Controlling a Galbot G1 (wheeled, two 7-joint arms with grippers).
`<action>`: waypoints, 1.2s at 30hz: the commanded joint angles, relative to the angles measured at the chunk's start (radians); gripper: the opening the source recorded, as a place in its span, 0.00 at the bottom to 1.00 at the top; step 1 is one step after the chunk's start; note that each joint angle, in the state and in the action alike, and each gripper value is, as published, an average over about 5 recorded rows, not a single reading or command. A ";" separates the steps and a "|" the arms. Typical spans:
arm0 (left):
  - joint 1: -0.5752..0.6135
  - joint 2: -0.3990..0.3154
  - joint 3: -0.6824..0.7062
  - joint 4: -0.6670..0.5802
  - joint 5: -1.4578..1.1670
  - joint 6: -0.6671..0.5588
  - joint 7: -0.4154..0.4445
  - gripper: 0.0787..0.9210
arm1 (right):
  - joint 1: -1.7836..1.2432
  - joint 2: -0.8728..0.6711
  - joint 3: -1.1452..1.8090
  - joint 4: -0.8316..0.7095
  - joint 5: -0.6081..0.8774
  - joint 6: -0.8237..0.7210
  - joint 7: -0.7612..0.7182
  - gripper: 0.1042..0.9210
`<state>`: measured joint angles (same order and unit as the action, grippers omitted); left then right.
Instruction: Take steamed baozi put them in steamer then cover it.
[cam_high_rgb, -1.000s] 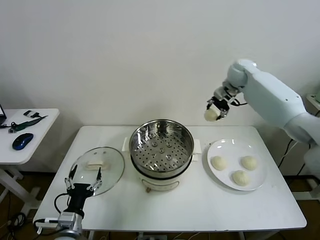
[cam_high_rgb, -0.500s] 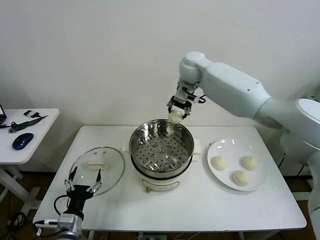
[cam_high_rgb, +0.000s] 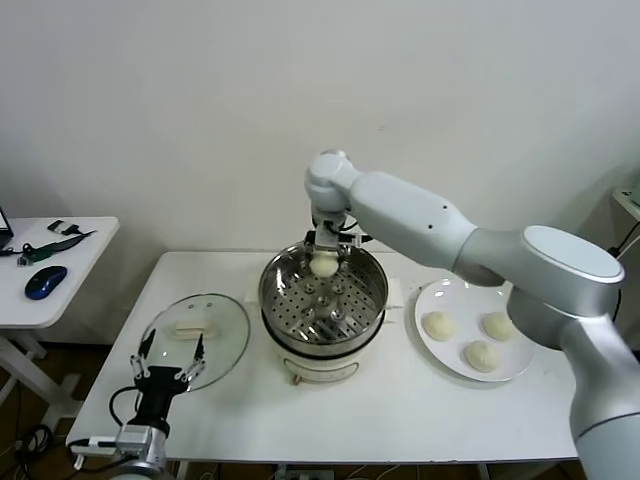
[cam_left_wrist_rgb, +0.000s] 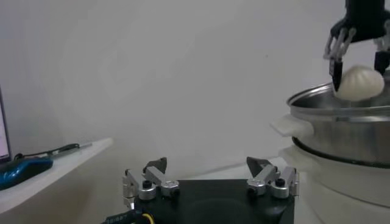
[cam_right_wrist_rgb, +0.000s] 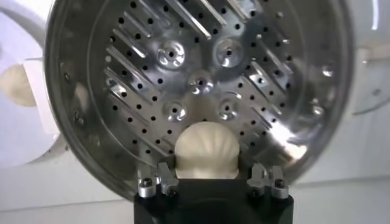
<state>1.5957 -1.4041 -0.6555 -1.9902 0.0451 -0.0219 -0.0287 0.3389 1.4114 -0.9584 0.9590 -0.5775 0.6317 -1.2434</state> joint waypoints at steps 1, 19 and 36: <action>-0.001 0.000 0.002 0.001 0.002 0.001 0.000 0.88 | -0.053 0.033 0.012 -0.018 -0.102 0.039 0.021 0.70; 0.001 0.001 0.007 0.006 0.001 -0.004 -0.003 0.88 | -0.006 -0.020 0.010 0.037 -0.027 0.017 0.008 0.88; 0.013 0.018 0.007 -0.012 -0.003 -0.030 -0.027 0.88 | 0.416 -0.524 -0.412 0.340 0.891 -0.790 0.180 0.88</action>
<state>1.6064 -1.3916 -0.6490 -1.9964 0.0458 -0.0363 -0.0416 0.5636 1.1424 -1.1568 1.1680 -0.1715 0.2930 -1.1447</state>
